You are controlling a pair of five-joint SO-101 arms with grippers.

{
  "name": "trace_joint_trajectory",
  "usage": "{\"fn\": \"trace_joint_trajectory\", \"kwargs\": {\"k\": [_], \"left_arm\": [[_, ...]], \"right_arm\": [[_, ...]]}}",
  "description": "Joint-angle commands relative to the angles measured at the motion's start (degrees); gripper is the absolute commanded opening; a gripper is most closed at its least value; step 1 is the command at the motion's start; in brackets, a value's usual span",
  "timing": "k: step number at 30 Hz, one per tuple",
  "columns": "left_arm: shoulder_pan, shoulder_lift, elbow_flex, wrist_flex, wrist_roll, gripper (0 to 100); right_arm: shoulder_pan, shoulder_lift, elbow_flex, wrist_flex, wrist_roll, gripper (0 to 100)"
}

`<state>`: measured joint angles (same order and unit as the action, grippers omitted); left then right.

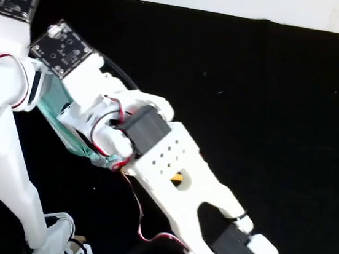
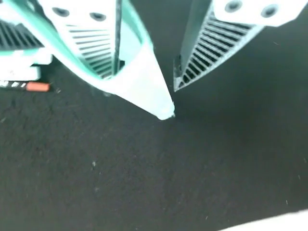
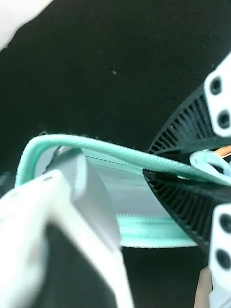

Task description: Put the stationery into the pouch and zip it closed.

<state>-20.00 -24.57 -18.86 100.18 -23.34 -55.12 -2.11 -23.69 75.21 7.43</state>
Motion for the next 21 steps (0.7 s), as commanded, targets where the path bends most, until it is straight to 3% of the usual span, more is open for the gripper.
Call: {"fn": "trace_joint_trajectory", "kwargs": {"k": [1,6,21], "left_arm": [[-0.31,-0.84,-2.07,0.62,-6.33,20],[-1.01,-0.84,-2.07,0.62,-14.51,20],[-0.92,-0.31,3.12,0.62,-24.97,18]], "right_arm": [[-0.75,1.54,-2.68,0.13,1.14,0.5],[-0.66,3.3,-2.77,0.13,3.69,0.5],[-1.01,3.65,-2.42,2.51,7.21,0.5]]}}
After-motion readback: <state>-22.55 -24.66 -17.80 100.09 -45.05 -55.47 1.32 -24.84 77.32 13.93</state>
